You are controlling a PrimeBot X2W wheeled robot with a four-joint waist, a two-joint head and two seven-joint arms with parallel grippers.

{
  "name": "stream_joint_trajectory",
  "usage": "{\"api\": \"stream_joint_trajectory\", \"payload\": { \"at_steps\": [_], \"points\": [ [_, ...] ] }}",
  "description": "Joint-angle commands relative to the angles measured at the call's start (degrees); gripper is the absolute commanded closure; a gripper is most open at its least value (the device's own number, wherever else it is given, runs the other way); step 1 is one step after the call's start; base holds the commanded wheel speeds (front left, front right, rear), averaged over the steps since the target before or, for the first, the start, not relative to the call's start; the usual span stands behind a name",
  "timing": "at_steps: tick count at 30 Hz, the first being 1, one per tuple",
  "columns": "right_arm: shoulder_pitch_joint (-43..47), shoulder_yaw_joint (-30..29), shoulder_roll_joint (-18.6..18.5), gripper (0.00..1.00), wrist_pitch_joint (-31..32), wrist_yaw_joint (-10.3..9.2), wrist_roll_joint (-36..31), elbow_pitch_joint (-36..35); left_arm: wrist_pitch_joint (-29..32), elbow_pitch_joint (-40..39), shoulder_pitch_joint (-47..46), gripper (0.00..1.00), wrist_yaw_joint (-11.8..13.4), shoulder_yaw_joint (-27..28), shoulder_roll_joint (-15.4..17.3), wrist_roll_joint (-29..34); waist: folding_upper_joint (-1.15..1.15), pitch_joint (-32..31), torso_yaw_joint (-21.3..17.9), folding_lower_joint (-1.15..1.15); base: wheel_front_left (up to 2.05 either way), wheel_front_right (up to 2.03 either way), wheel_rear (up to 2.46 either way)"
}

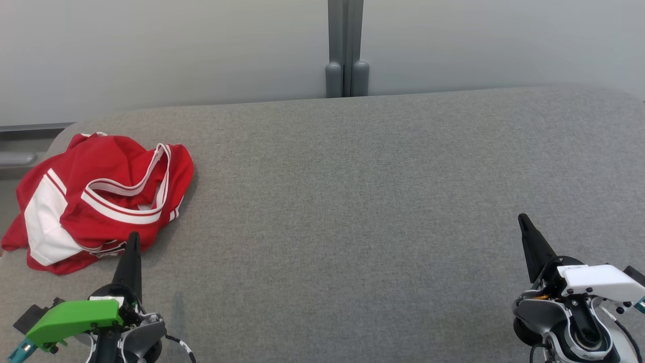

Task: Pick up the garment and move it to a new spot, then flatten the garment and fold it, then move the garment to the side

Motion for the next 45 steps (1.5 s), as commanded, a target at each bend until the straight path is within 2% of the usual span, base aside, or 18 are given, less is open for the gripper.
{"api": "stream_joint_trajectory", "payload": {
  "at_steps": [1, 42, 43, 45],
  "points": [
    [-0.35, -0.04, -0.08, 1.00, 0.14, 0.00, 0.42, 0.06, 0.12, -0.08, -0.65, 1.00, -0.22, 0.05, 0.29, -0.02, 0.00, 0.00, 0.00, 0.00, 0.00, 0.00, 0.00],
    [-0.35, -0.04, -0.08, 1.00, 0.14, 0.00, 0.42, 0.06, 0.12, -0.08, -0.65, 1.00, -0.23, 0.05, 0.29, -0.02, 0.00, 0.00, 0.00, 0.00, 0.00, 0.00, 0.00],
    [0.00, 0.00, 0.00, 0.00, 0.00, -0.01, 0.00, 0.00, 0.00, 0.00, 0.00, 0.00, 0.00, 0.00, 0.00, 0.00, 0.00, 0.00, 0.00, 0.00, 0.00, 0.00, 0.00],
    [0.54, 0.04, 0.22, 0.00, -0.02, -0.01, -0.03, 0.85, -0.07, 0.95, 0.50, 0.00, 0.07, -0.09, -0.19, 0.01, 0.00, 0.00, 0.00, 0.00, 0.00, 0.00, 0.00]
  ]
}}
